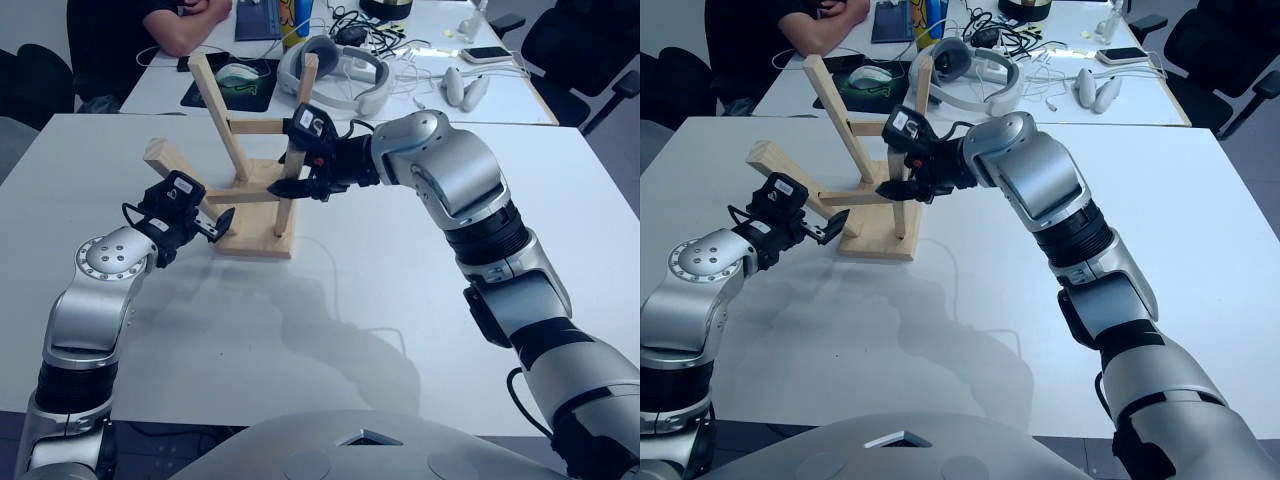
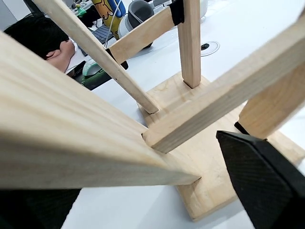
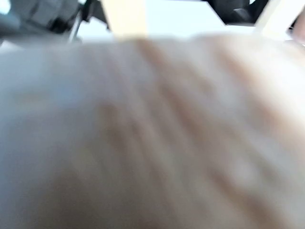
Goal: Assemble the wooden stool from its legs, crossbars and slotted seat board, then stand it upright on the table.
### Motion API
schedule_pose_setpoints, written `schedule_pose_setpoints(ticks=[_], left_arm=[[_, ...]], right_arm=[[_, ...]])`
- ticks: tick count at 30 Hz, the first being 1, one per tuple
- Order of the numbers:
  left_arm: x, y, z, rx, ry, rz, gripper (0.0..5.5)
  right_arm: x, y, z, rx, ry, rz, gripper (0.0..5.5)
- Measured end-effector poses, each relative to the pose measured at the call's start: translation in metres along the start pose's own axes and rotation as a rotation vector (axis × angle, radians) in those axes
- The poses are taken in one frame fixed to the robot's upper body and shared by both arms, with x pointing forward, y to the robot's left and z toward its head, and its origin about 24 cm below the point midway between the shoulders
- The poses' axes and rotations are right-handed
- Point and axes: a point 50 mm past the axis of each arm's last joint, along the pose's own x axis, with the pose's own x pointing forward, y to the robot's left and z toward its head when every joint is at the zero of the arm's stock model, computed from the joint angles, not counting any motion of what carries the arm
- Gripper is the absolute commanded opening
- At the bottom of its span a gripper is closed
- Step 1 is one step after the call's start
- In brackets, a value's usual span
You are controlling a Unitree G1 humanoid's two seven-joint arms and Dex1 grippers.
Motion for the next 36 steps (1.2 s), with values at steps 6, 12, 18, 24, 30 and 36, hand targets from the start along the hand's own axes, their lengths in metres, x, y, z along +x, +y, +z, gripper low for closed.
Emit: schedule_pose_setpoints(ticks=[6, 12, 18, 24, 30, 36], left_arm=[[0.003, -0.011, -0.001, 0.005, 0.005, -0.093, 4.58], [0.009, -0.035, 0.000, -0.020, -0.015, -0.278, 4.58], [0.012, -0.058, 0.001, -0.053, -0.039, -0.454, 4.58], [0.012, -0.054, 0.007, -0.020, -0.079, -0.451, 4.58], [0.012, -0.049, 0.016, 0.009, -0.114, -0.443, 4.58], [0.010, -0.049, 0.018, 0.010, -0.126, -0.462, 4.58]], right_arm=[[-0.010, -0.010, 0.005, 0.060, -0.096, -0.084, 4.19], [-0.024, -0.003, 0.019, 0.019, -0.192, -0.064, 5.17], [-0.028, -0.004, -0.041, 0.137, -0.065, -0.114, 5.38], [-0.036, -0.006, -0.059, 0.246, -0.147, -0.171, 5.38], [-0.043, -0.007, -0.078, 0.508, -0.247, -0.147, 5.38], [-0.046, -0.012, -0.095, 0.667, -0.346, -0.188, 5.38]])
